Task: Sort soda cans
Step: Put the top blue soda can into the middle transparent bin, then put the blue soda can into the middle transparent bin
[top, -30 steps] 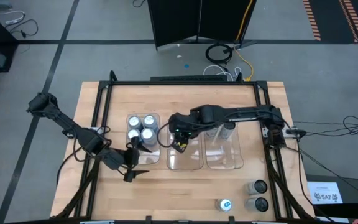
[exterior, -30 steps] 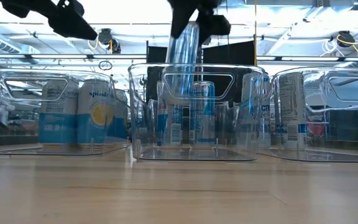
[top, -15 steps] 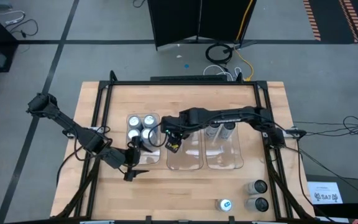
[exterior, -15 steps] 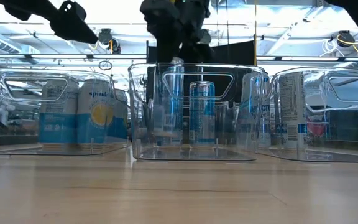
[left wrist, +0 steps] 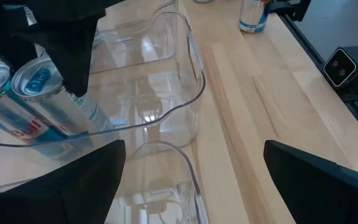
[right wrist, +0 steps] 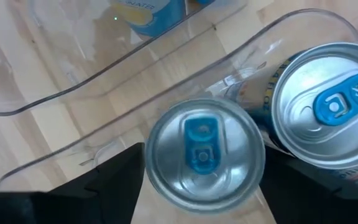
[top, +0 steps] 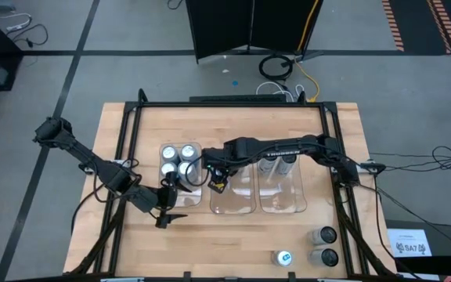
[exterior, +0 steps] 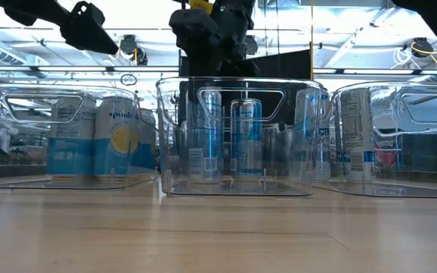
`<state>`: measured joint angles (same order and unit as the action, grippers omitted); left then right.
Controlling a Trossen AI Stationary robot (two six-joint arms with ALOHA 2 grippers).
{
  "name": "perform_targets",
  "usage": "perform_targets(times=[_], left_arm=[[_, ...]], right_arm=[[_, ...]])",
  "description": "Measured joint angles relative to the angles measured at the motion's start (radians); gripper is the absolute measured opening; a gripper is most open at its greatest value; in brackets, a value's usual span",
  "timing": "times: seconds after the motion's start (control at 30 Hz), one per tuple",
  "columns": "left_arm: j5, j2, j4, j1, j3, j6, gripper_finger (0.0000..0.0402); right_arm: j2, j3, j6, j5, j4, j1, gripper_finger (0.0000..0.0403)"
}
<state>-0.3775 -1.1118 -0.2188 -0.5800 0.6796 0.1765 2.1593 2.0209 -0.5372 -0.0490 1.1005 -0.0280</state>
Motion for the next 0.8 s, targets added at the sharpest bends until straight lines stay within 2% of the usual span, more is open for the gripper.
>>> perform_targets(times=[0.4,0.7,0.8], left_arm=[[0.007,0.000,0.000,0.000,0.000,0.001,0.0389],[0.007,-0.001,0.001,0.000,0.000,-0.002,0.0389],[0.006,0.009,0.030,0.011,-0.040,-0.024,0.0389]], right_arm=[[-0.015,0.001,0.000,0.000,0.007,0.000,0.0288],[-0.081,0.096,-0.016,-0.002,0.145,-0.007,0.0288],[-0.111,0.097,-0.015,-0.013,0.169,-0.025,0.0288]])
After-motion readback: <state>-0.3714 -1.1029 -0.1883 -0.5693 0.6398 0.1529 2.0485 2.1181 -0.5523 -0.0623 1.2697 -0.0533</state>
